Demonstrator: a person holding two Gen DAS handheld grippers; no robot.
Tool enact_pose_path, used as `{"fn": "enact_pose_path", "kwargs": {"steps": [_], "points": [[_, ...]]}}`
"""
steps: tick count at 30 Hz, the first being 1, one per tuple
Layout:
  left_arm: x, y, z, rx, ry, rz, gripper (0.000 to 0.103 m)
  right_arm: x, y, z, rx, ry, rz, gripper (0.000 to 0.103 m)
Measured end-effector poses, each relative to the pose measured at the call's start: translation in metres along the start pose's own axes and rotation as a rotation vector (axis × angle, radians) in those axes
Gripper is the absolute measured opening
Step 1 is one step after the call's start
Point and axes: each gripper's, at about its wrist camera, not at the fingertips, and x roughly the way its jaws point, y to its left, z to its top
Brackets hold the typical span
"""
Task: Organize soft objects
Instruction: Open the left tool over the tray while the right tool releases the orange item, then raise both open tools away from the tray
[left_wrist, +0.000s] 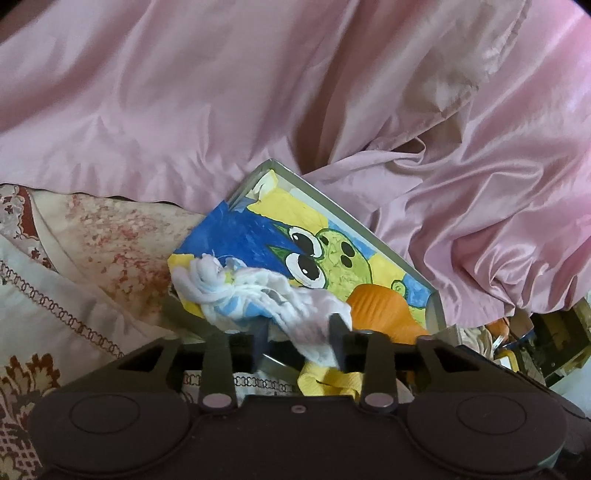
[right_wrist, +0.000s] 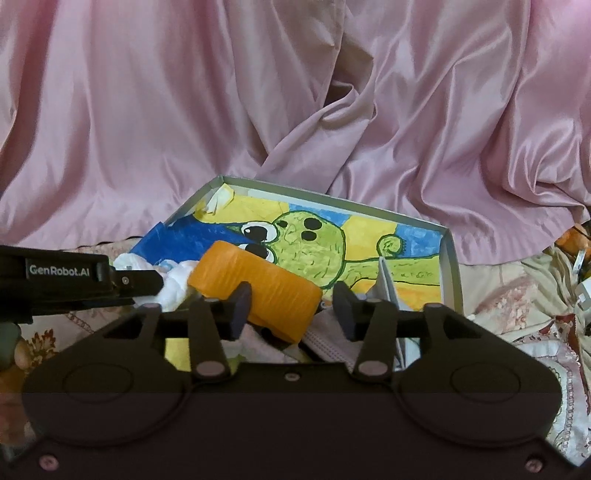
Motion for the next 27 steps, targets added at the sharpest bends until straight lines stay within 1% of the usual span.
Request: {"fn": "enact_pose_path", "kwargs": {"steps": [1,2,4,6,8,12,14,16,18,20,22,23,27], "points": [[-0.002,-0.001,0.0,0.001,-0.001,-0.001,0.053,-0.002,0.0,0.001,0.001,-0.002,0.001,0.042],[-0.004,-0.002,0.001,0.002,-0.004,0.002,0.056,-0.004,-0.001,0.002,0.002,-0.003,0.002,0.043],[-0.009,-0.003,0.002,0.006,-0.01,0.003,0.062,-0.009,-0.003,0.004,0.007,-0.007,0.001,0.049],[-0.014,-0.005,0.002,0.01,-0.01,0.001,0.064,-0.016,-0.005,0.006,0.013,-0.015,0.002,0.056],[-0.02,-0.008,0.002,0.019,-0.009,0.002,0.065,-0.024,-0.008,0.009,0.019,-0.028,0.002,0.059],[-0.037,-0.015,0.0,0.035,-0.029,0.0,0.068,-0.044,-0.015,0.013,0.038,-0.06,0.009,0.068],[-0.049,-0.019,-0.002,0.056,-0.053,-0.002,0.07,-0.058,-0.019,0.015,0.047,-0.084,0.017,0.072],[-0.062,-0.025,-0.004,0.086,-0.08,0.0,0.078,-0.074,-0.024,0.016,0.061,-0.11,0.024,0.076],[-0.076,-0.03,-0.007,0.103,-0.109,-0.003,0.082,-0.089,-0.028,0.016,0.072,-0.135,0.03,0.084],[-0.089,-0.034,-0.009,0.11,-0.131,-0.009,0.084,-0.105,-0.032,0.015,0.079,-0.157,0.036,0.089],[-0.104,-0.039,-0.012,0.12,-0.154,-0.015,0.091,-0.123,-0.035,0.012,0.086,-0.175,0.045,0.096],[-0.111,-0.041,-0.014,0.13,-0.17,-0.016,0.093,-0.132,-0.037,0.01,0.09,-0.186,0.048,0.099],[-0.143,-0.053,-0.025,0.19,-0.231,-0.022,0.097,-0.169,-0.043,0.004,0.099,-0.223,0.079,0.1]]}}
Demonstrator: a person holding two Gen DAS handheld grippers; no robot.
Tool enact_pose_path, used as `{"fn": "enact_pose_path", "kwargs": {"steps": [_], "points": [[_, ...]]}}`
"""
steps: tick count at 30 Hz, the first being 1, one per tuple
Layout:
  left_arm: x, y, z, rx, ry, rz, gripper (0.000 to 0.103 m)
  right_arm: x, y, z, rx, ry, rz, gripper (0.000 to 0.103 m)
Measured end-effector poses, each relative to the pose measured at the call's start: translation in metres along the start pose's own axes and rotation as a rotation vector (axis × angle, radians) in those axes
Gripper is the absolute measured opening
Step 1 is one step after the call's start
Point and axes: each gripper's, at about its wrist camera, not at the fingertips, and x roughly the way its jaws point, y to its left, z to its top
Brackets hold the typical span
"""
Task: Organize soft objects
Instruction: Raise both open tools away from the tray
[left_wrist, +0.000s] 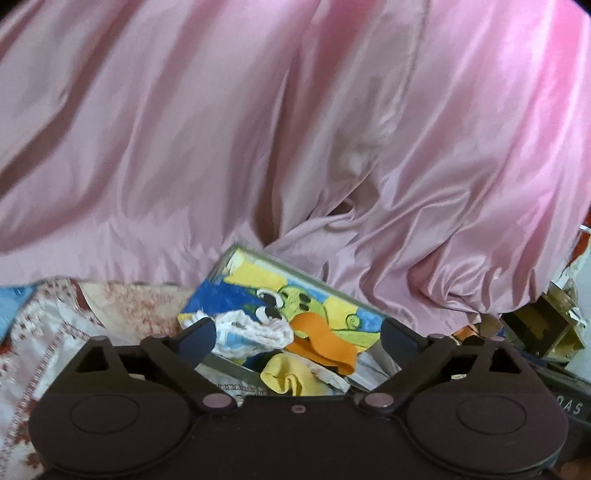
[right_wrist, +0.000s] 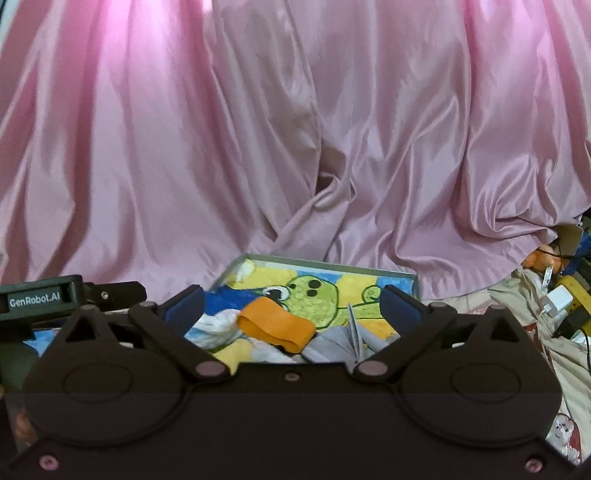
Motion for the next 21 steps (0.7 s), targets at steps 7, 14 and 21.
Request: {"fn": "enact_pose_path", "kwargs": {"steps": [7,14,21], "points": [[-0.062,-0.018,-0.015,0.066,-0.107,-0.004,0.102,-0.061,-0.004,0.002,0.019,-0.061,0.034,0.102],[-0.12,-0.032,-0.036,0.112,-0.193,0.006,0.102,-0.117,0.0,-0.01,0.017,-0.103,0.048,0.103],[-0.16,-0.04,-0.057,0.162,-0.227,0.025,0.102,-0.168,0.008,-0.026,0.022,-0.122,0.062,0.103]]}}
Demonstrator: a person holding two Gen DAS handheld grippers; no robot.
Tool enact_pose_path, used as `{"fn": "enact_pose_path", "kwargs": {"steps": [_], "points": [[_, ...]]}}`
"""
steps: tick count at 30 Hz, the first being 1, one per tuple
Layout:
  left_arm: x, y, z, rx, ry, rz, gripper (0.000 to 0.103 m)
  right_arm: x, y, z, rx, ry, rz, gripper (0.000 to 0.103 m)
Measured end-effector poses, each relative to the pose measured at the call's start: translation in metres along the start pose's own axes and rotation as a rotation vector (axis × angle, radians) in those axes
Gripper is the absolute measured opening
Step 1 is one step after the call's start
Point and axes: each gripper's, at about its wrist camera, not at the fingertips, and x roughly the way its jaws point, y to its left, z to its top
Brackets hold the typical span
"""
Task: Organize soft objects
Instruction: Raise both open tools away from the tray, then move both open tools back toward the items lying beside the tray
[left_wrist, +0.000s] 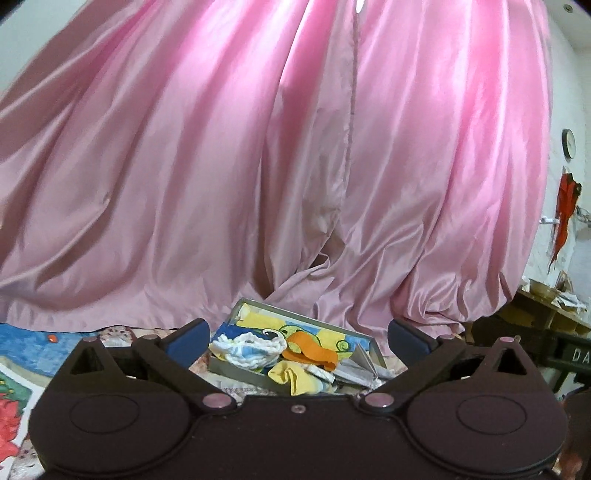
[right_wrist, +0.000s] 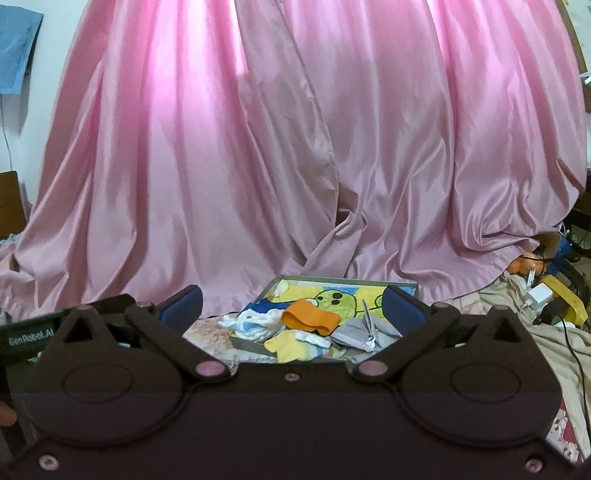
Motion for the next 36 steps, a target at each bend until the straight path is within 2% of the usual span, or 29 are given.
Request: {"fn": "enact_pose_path", "kwargs": {"steps": [8,15,24,28,36], "points": [[-0.042,-0.002,-0.014,0.034,-0.01,0.026,0.102,-0.048,0.01,-0.016,-0.013,-0.002,0.003,0.103],[-0.063,0.001,-0.03,0.032,0.032,0.035,0.102,-0.089,0.019,-0.045,-0.001,0.026,0.002,0.103],[-0.077,0.012,-0.056,0.035,0.108,0.052,0.102,-0.108,0.022,-0.09,0.03,0.086,-0.022,0.103],[-0.078,0.017,-0.065,0.03,0.145,0.053,0.102,-0.103,0.02,-0.106,0.065,0.125,-0.036,0.103],[-0.07,0.014,-0.091,0.115,0.261,0.036,0.102,-0.107,0.014,-0.143,0.1,0.201,-0.068,0.103]]}}
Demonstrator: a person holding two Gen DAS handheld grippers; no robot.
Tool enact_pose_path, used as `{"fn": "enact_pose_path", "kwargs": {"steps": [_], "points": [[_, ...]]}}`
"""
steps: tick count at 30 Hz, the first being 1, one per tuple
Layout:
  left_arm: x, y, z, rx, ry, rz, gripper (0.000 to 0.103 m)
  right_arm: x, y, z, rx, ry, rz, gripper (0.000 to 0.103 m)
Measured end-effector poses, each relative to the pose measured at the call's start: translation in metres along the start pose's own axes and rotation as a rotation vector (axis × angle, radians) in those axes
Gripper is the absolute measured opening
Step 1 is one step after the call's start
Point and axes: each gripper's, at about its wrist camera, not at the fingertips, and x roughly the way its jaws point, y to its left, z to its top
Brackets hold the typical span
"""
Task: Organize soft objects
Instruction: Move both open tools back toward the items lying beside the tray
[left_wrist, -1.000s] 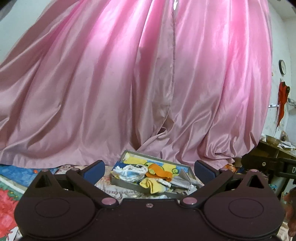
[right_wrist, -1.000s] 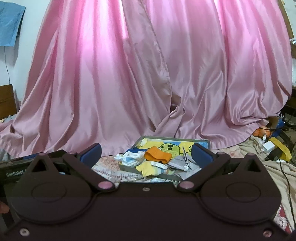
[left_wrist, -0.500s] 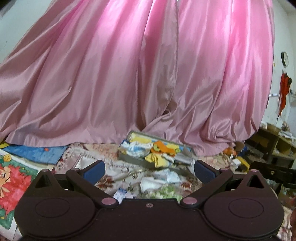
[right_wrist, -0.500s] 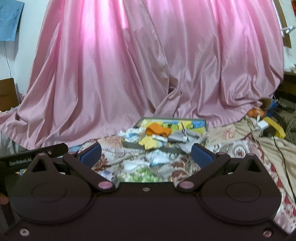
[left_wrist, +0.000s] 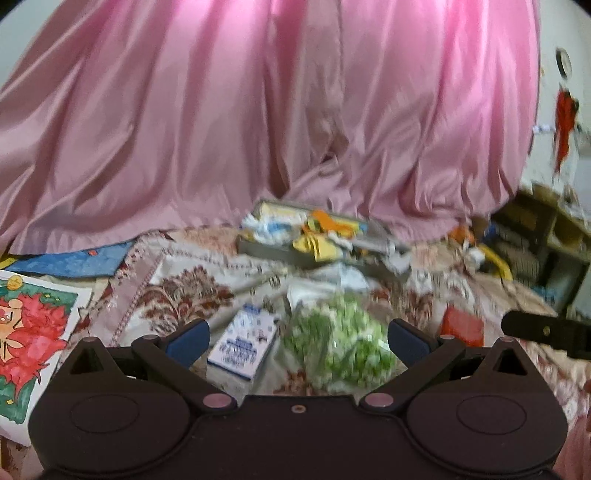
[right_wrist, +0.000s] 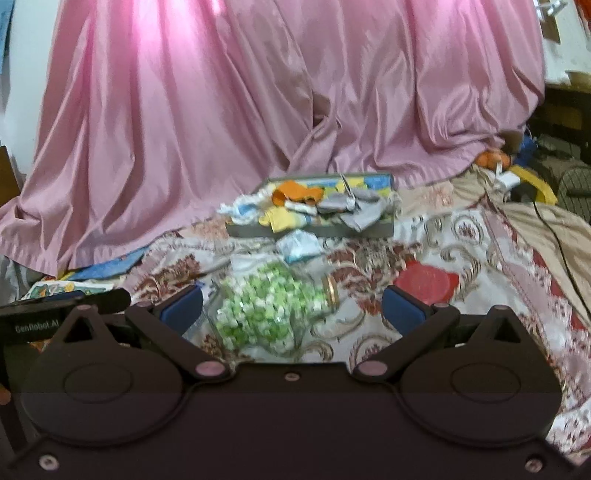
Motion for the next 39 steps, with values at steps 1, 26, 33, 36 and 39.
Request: {"fn": "enact_pose_path", "kwargs": {"steps": [1,26,33,36,39], "points": [[0.002,-0.001,-0.002,0.006,0.009,0.001,0.102,0.001,-0.001,-0.005,0.001,0.008,-0.003,0.103],[0.031,-0.004,-0.015,0.033,0.168,0.058,0.102,0.079,-0.02,-0.038,0.071,0.221,-0.01,0.103],[0.041,-0.005,-0.016,0.007,0.18,0.053,0.102,0.095,-0.021,-0.039,0.057,0.229,-0.007,0.103],[0.043,-0.006,-0.015,0.003,0.168,0.058,0.102,0.1,-0.022,-0.037,0.052,0.208,-0.001,0.103],[0.046,-0.006,-0.014,-0.001,0.162,0.064,0.102,0.105,-0.025,-0.034,0.062,0.194,0.003,0.103]]}}
